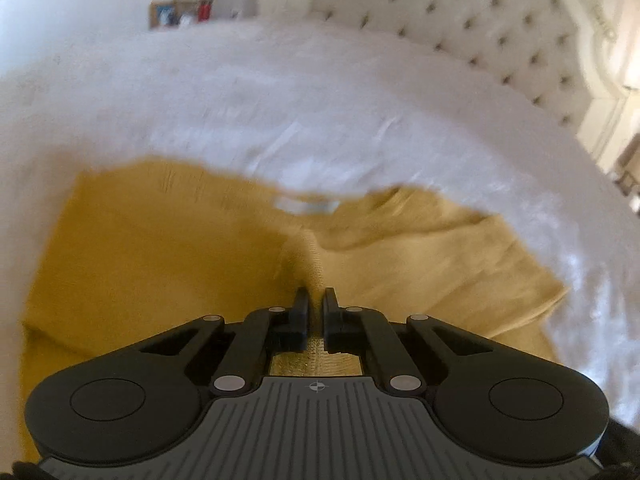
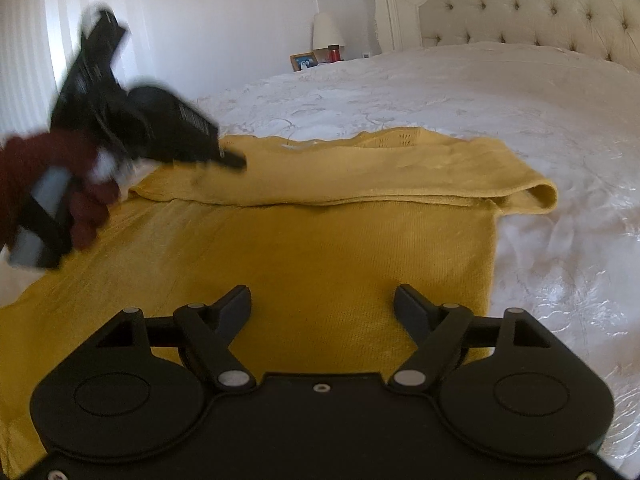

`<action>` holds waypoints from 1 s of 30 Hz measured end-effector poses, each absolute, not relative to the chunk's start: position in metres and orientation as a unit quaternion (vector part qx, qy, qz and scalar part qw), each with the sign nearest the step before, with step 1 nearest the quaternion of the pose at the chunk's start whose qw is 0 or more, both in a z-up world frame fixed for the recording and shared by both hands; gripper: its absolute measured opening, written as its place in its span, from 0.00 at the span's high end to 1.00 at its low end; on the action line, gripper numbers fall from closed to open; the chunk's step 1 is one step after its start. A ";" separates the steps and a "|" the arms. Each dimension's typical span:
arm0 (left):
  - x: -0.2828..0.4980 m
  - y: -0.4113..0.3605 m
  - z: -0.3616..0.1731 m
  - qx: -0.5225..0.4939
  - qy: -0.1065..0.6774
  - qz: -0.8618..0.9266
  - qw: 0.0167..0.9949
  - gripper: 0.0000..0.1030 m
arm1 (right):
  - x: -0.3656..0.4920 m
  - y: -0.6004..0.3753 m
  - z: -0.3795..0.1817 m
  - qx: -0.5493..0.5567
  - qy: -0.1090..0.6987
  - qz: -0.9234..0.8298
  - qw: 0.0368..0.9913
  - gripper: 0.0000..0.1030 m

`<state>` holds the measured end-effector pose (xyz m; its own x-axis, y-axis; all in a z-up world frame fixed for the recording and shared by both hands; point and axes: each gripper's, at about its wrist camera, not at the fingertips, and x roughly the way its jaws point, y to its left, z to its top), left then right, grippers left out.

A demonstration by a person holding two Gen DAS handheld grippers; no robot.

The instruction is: Fold small clothes

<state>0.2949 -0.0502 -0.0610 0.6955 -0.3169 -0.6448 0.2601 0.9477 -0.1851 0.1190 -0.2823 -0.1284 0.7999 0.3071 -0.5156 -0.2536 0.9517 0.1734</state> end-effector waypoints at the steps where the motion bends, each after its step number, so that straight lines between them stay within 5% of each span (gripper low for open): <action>1: 0.290 -0.050 -0.045 -0.038 0.340 -0.173 0.924 0.94 | 0.119 -0.282 -0.129 0.048 0.280 0.148 0.947 0.21; 10: 0.288 -0.001 0.036 -0.036 0.276 -0.179 0.944 0.94 | 0.119 -0.279 -0.129 0.044 0.281 0.146 0.947 0.21; 20: 0.324 0.047 -0.044 -0.014 0.382 -0.070 0.921 0.91 | 0.120 -0.275 -0.130 0.040 0.287 0.144 0.946 0.16; 24: 0.322 0.053 -0.076 0.039 0.395 0.001 0.918 0.61 | 0.120 -0.275 -0.131 0.039 0.287 0.144 0.946 0.16; 30: 0.314 0.066 -0.082 0.078 0.372 0.032 0.924 0.45 | 0.121 -0.276 -0.133 0.041 0.289 0.144 0.945 0.13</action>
<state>0.3139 0.0655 -0.0821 0.7213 0.1173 -0.6826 -0.0019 0.9859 0.1673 0.1207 -0.2761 -0.1334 0.7910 0.2959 -0.5355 -0.2482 0.9552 0.1611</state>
